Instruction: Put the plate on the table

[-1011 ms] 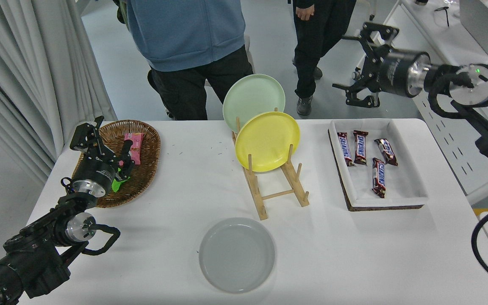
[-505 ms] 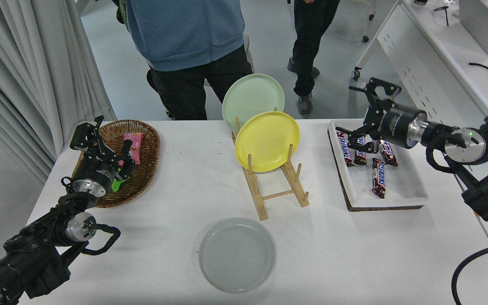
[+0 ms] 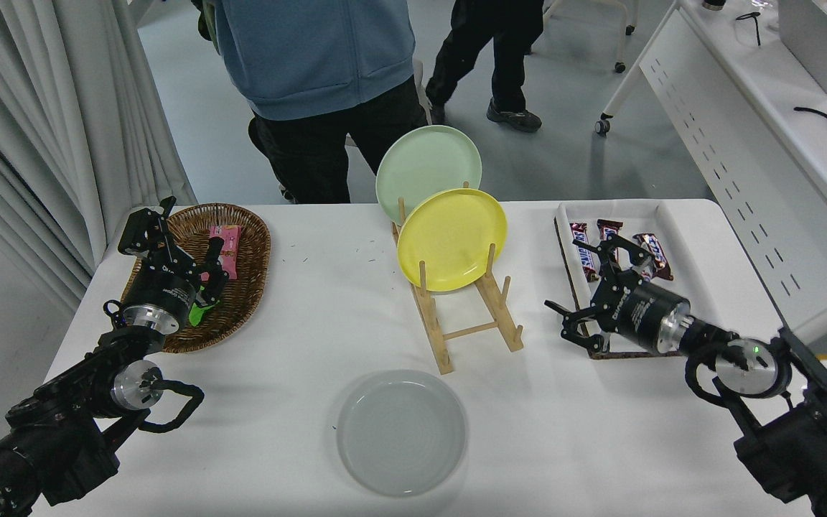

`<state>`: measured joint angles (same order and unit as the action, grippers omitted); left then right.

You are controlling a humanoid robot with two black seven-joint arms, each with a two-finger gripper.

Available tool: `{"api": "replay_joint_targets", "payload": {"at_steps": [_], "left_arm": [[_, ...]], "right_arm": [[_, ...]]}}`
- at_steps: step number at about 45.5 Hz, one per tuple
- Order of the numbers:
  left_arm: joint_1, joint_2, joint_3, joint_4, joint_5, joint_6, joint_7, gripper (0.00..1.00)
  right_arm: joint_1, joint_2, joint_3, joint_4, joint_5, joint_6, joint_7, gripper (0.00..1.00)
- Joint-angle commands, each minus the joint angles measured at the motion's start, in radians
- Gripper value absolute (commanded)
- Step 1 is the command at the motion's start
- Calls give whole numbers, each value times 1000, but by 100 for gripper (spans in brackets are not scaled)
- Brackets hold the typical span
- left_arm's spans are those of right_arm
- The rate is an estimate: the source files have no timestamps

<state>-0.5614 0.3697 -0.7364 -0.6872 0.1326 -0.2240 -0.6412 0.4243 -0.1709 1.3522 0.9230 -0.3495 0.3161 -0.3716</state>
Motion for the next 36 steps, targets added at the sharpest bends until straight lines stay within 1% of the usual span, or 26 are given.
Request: {"api": "replay_joint_targets", "payload": {"at_steps": [1, 3, 5, 8, 14, 22, 36], "left_arm": [[0, 0, 0, 0, -1, 0, 0, 100], [0, 0, -1, 0, -1, 0, 0, 100], [0, 0, 0, 0, -1, 0, 0, 100], [0, 0, -1, 0, -1, 0, 0, 100], [0, 0, 0, 0, 1, 0, 0, 100], [0, 0, -1, 0, -1, 0, 0, 100], [0, 0, 0, 0, -1, 0, 0, 100]], "right_arm": [[-35, 73, 159, -10, -124, 4, 181, 99], [-33, 73, 156, -13, -138, 4, 256, 99], [-35, 71, 153, -13, -141, 4, 310, 99], [-35, 71, 153, -18, -144, 1, 358, 99], [-39, 76, 162, -29, -146, -5, 378, 99], [-53, 97, 148, -55, -129, 6, 457, 99], [-49, 117, 151, -108, -115, -12, 459, 99]]}}
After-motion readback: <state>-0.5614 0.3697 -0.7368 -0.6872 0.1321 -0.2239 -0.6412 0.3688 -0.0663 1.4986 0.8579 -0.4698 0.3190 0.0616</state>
